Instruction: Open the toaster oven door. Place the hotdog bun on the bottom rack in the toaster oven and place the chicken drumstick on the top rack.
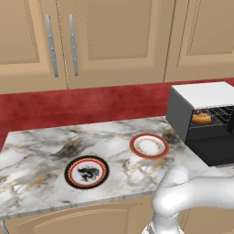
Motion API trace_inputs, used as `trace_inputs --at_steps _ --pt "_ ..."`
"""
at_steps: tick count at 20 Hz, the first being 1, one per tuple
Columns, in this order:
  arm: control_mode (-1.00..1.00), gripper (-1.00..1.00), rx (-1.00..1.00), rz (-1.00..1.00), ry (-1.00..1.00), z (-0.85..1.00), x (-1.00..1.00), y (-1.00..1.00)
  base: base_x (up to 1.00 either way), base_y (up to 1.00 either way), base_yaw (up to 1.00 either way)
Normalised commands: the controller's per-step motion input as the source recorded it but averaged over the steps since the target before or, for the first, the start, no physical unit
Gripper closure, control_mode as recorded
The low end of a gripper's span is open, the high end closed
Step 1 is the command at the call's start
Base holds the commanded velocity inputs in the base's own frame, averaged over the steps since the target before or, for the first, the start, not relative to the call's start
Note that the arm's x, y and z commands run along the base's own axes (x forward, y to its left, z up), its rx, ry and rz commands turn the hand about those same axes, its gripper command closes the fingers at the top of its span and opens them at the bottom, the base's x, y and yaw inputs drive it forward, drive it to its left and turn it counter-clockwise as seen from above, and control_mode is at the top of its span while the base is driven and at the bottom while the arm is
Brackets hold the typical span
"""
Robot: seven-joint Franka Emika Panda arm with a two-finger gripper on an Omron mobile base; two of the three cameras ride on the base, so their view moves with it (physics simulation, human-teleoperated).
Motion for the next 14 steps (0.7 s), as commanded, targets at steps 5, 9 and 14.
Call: trace_inputs --at_steps 5,9,14 --pt "-1.00 -1.00 0.07 -0.38 0.03 0.22 -0.50 0.00 0.00 0.00 0.00" --pt "-1.00 -1.00 0.07 -0.29 0.03 0.19 -0.50 0.02 0.00 0.00 0.00" --pt "-1.00 -1.00 0.06 -0.23 0.09 0.19 -0.45 0.08 0.00 0.00 0.00"
